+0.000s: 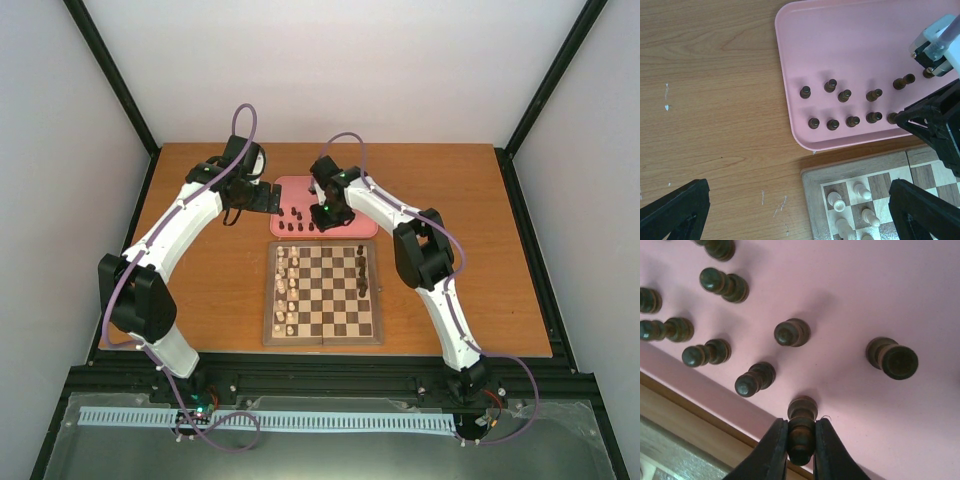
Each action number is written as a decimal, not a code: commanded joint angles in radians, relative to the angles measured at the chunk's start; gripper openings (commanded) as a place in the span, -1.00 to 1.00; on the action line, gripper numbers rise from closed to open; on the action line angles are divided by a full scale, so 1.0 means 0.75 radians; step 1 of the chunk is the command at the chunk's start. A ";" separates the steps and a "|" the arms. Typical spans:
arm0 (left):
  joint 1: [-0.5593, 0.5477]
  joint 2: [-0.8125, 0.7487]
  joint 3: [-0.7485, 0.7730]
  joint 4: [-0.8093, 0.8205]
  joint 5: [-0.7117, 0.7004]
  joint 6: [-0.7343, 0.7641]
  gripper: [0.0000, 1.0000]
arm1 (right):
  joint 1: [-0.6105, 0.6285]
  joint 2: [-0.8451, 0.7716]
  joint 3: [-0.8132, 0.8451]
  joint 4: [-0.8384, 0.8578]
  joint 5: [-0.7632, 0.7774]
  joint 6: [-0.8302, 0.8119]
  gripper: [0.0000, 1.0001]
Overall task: Set up the chess pieces on the board
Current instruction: Pick up the chess piece from the storage box, then place the chess piece on the chessboard, then pick up the chess piece from the storage box.
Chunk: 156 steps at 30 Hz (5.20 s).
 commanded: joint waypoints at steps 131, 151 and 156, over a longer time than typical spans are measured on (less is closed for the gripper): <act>-0.010 -0.009 -0.008 0.007 -0.014 0.020 0.99 | 0.268 -1.244 -1.205 -0.143 0.202 0.154 0.52; -0.010 -0.026 0.025 -0.004 0.003 0.018 0.99 | -0.143 -0.289 -0.113 0.001 0.124 0.029 0.48; -0.010 -0.033 -0.003 0.007 0.008 0.015 0.99 | -0.147 -0.113 0.067 0.020 0.183 0.041 0.45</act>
